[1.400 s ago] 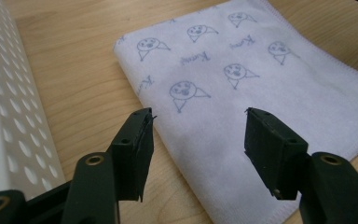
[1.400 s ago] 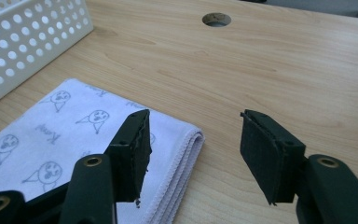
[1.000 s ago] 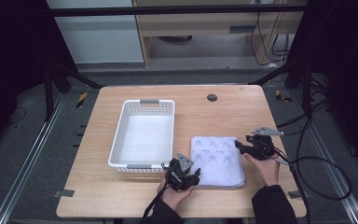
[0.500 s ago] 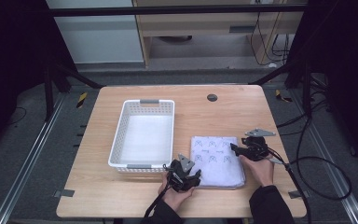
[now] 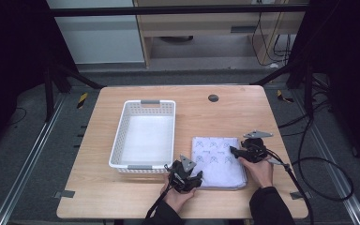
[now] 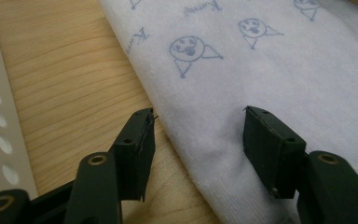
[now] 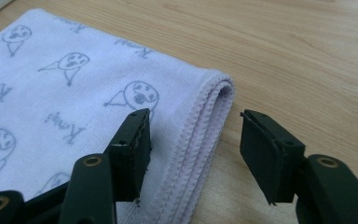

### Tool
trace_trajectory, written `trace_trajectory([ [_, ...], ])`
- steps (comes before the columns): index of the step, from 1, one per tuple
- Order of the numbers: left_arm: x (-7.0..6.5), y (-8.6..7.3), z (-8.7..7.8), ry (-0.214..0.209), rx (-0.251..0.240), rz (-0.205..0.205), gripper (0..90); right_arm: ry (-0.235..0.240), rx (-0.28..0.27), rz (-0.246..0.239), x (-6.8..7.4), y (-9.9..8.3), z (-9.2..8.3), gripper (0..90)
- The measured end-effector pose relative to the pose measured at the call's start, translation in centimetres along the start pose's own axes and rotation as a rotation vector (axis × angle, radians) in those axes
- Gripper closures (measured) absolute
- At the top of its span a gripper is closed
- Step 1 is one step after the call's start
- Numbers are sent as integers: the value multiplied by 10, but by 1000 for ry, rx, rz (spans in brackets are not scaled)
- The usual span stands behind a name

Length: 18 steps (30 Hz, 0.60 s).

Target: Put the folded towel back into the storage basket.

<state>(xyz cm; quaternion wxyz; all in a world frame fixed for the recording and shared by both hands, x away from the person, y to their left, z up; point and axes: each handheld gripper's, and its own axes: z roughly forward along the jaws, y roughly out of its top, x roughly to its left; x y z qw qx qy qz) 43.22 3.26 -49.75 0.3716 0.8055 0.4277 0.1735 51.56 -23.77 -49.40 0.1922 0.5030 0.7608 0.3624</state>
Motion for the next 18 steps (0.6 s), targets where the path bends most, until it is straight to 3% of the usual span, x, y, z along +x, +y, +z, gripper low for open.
trace_trajectory([
  [6,-4,1,0,0,10,17,499,16,15,18,-1,0,3,480],
  [10,-3,1,1,-25,8,-10,548,38,20,48,-1,-1,4,531],
  [15,-2,2,1,-43,13,-26,586,95,21,121,-5,-3,5,603],
  [18,-2,2,1,-53,12,-22,620,104,21,118,-4,-3,5,651],
])
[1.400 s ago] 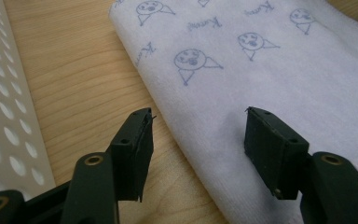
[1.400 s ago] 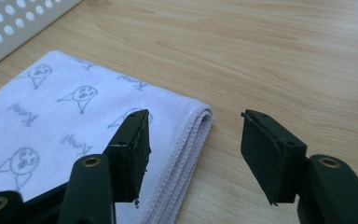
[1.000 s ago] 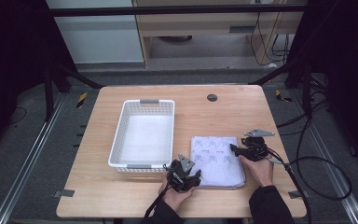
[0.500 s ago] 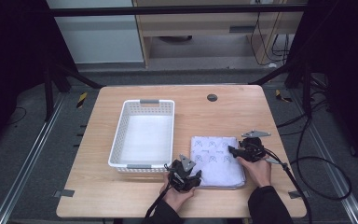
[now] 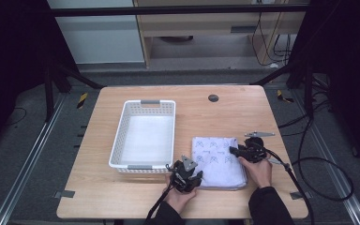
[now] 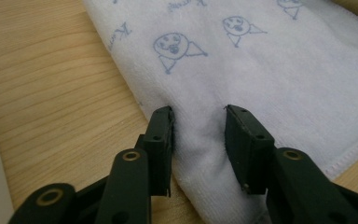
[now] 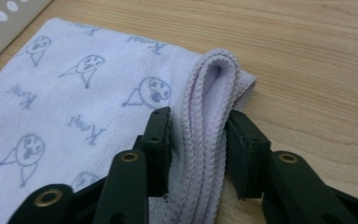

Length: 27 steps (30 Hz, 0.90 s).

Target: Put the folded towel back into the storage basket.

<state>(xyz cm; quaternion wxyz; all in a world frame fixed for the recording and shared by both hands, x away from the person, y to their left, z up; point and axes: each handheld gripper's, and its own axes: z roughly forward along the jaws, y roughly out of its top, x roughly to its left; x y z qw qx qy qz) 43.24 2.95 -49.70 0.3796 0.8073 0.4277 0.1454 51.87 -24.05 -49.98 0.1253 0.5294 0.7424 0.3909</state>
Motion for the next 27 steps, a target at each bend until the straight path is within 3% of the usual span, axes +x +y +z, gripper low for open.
trace_trajectory([
  [5,1,-1,0,-18,-12,-6,709,13,-1,-1,2,0,-1,734],
  [12,4,-2,-4,-43,-64,-21,767,14,-12,13,3,2,-7,771],
  [17,4,2,-14,-69,-102,-21,774,43,-83,14,7,7,-24,775],
  [27,-1,20,-40,-96,-164,18,777,38,-195,-51,22,19,-62,776],
])
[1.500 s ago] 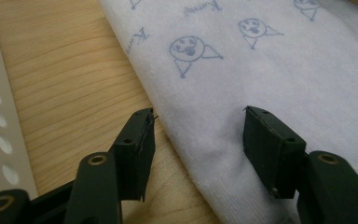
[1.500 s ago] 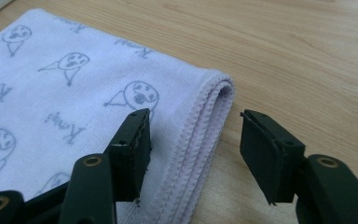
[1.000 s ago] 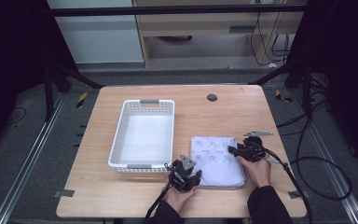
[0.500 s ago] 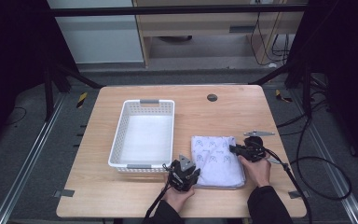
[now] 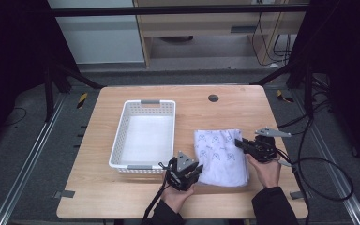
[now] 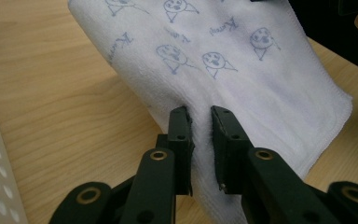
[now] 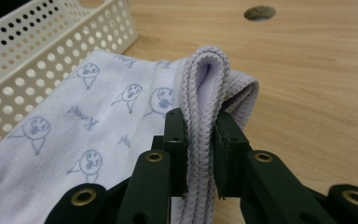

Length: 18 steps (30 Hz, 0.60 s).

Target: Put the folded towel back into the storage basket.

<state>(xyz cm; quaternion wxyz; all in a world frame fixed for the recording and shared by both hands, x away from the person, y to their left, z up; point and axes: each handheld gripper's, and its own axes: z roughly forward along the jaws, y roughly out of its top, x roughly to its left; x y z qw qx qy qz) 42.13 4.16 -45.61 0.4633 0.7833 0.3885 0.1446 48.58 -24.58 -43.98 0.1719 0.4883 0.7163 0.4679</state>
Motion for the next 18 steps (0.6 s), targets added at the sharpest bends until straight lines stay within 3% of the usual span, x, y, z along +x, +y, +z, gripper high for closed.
trace_trajectory([
  [18,-6,37,-28,3,-67,58,780,-20,-95,-25,11,18,-21,777],
])
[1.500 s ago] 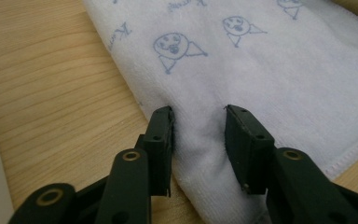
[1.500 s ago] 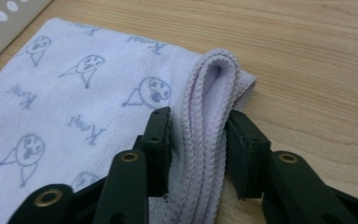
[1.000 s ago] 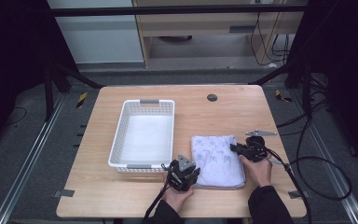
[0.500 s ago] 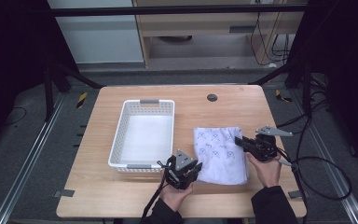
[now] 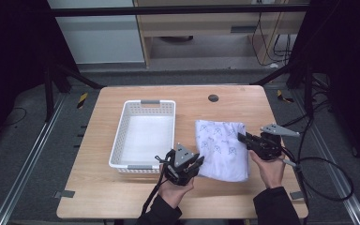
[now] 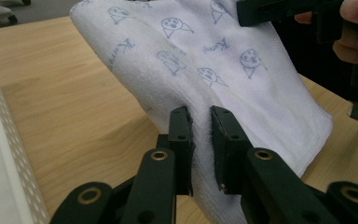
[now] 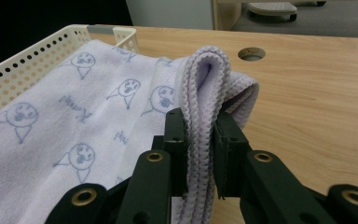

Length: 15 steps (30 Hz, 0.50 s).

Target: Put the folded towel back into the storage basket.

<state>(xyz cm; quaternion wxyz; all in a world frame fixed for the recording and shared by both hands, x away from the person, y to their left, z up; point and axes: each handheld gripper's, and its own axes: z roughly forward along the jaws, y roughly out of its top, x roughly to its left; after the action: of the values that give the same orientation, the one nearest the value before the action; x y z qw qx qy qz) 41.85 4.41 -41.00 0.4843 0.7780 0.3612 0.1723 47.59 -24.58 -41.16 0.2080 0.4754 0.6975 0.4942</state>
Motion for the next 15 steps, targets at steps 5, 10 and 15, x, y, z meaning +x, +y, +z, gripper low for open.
trace_trajectory([
  [5,1,11,-8,9,-19,17,781,-7,-22,-7,5,8,-2,778],
  [10,5,23,-18,20,-50,25,782,-17,-64,-20,13,21,-6,778],
  [15,8,30,-27,33,-72,32,783,-27,-91,-39,21,33,-8,778],
])
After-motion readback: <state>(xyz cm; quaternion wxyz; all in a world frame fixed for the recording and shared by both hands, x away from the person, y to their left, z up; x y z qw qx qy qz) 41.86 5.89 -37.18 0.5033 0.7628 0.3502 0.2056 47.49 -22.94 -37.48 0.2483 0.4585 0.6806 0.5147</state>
